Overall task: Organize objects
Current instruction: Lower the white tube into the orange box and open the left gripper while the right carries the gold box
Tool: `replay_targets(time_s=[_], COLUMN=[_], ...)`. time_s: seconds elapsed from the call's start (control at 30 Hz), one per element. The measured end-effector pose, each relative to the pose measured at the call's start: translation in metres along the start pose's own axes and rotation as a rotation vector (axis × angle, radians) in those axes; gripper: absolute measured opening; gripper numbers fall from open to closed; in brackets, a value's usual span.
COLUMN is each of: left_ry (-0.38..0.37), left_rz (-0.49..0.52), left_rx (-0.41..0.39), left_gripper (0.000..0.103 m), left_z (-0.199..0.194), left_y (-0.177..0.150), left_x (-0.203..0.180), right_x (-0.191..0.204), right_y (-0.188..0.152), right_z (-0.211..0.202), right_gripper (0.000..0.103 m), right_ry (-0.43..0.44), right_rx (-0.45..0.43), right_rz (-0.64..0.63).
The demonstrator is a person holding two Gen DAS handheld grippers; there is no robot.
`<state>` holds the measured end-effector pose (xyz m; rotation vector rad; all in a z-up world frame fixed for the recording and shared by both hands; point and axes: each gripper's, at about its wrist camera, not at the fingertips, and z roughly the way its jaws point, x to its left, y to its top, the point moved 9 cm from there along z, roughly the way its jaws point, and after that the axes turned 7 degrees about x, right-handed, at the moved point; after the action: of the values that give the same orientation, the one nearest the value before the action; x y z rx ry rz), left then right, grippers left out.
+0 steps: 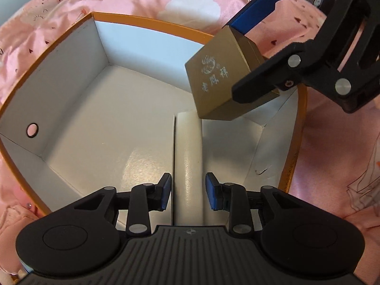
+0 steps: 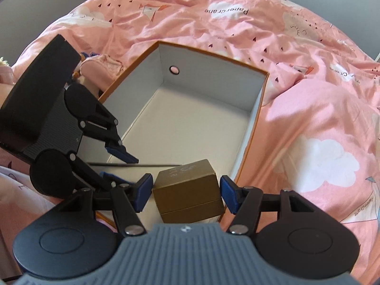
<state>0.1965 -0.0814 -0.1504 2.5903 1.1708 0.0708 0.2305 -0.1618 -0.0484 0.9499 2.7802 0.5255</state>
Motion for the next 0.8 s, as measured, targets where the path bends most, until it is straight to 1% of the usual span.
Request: replay_targets(time_s=[0.1,0.17,0.27,0.33,0.5,0.53,0.6,0.7,0.73,0.8], left_ry=[-0.083,-0.137,-0.199,-0.226,-0.21,-0.218,-0.261,-0.32,-0.321,-0.297], left_rz=[-0.041,-0.081,-0.116,-0.126,-0.106,-0.104,-0.106,-0.135,-0.139,-0.138], left_rx=[-0.006,0.004,0.016,0.028,0.073,0.083,0.108,0.146,0.153,0.16], left_gripper=[0.036,0.036,0.036,0.035,0.035,0.035,0.035,0.035,0.035,0.035], left_z=[-0.005,-0.006,-0.007,-0.006,-0.003,-0.002,-0.001,0.003,0.004,0.006], left_y=[0.001,0.001,0.0,-0.002,-0.002,-0.002,-0.002,-0.004,-0.005,-0.006], left_x=[0.002,0.005,0.006,0.002,-0.004,-0.005,-0.009,-0.012,-0.012,-0.012], right_x=[-0.004,-0.006,-0.007,-0.008,-0.009,-0.009,-0.01,-0.01,-0.011,-0.009], right_y=[0.003,0.006,0.009,0.01,0.011,0.011,0.012,0.011,0.01,0.009], right_z=[-0.001,-0.001,-0.001,-0.002,-0.003,-0.004,-0.006,-0.008,-0.009,-0.008], right_gripper=[0.064,0.064,0.064,0.064,0.064,0.064,0.064,0.064,0.064,0.064], right_ry=[-0.003,-0.002,-0.007,-0.006,-0.005,-0.007,-0.007,-0.005,-0.004,-0.002], right_rx=[-0.008,-0.014,-0.022,-0.024,-0.025,-0.027,-0.03,-0.029,-0.027,-0.022], right_rz=[0.009,0.012,0.011,0.008,0.002,-0.001,-0.001,-0.006,-0.008,-0.014])
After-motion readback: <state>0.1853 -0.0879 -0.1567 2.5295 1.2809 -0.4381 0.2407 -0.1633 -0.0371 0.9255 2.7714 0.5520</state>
